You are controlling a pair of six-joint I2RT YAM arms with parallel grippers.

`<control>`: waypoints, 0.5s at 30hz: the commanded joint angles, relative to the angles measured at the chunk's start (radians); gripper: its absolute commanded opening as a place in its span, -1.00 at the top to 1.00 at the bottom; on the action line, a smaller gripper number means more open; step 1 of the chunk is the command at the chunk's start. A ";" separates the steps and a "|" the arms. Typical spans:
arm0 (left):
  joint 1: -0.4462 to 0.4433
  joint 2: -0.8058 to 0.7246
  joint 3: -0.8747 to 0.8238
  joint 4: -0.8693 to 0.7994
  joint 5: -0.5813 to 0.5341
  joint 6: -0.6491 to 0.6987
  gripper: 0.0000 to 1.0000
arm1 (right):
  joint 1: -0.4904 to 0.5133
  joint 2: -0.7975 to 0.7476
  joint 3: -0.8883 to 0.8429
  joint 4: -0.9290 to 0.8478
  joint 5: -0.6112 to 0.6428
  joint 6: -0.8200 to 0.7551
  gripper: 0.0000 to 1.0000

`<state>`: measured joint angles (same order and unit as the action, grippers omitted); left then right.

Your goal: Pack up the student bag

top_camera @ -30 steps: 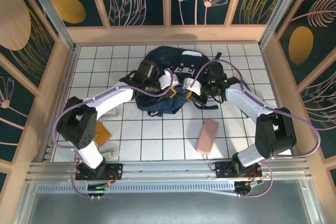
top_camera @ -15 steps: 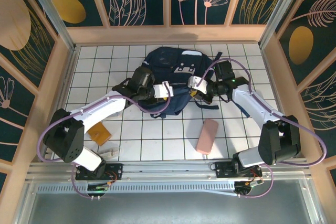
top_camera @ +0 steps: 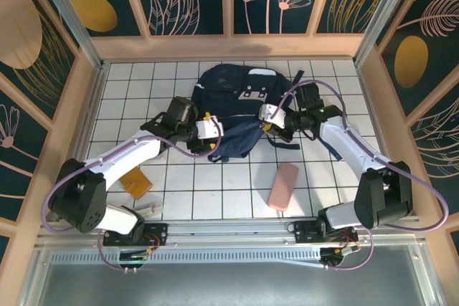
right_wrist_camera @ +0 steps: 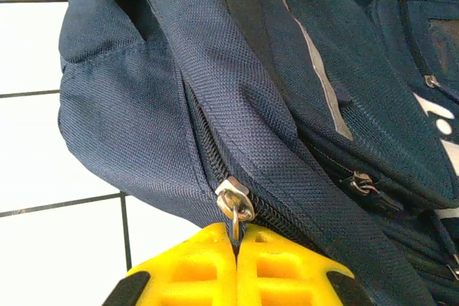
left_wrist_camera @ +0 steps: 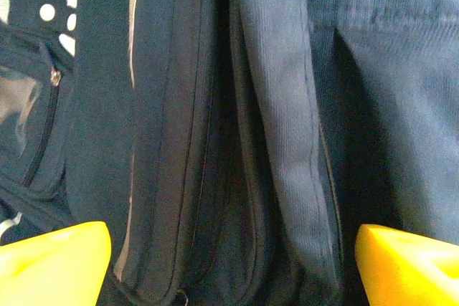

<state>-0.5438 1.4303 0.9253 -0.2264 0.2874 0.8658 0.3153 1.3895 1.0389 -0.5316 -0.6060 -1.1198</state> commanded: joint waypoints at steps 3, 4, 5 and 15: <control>0.011 0.031 -0.035 -0.077 0.040 0.010 -0.59 | -0.009 -0.053 0.033 0.030 -0.027 -0.014 1.00; 0.011 0.040 -0.043 -0.070 0.022 0.021 -0.52 | -0.009 -0.053 0.036 0.028 -0.028 -0.015 1.00; 0.010 0.047 -0.049 -0.051 -0.004 0.023 -0.46 | -0.009 -0.054 0.039 0.026 -0.029 -0.016 1.00; 0.022 0.204 0.123 -0.132 0.053 0.024 0.44 | -0.015 -0.061 0.027 0.053 0.011 0.013 1.00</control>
<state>-0.5289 1.6112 0.9970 -0.3225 0.2920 0.8822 0.3080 1.3712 1.0389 -0.5282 -0.5823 -1.1202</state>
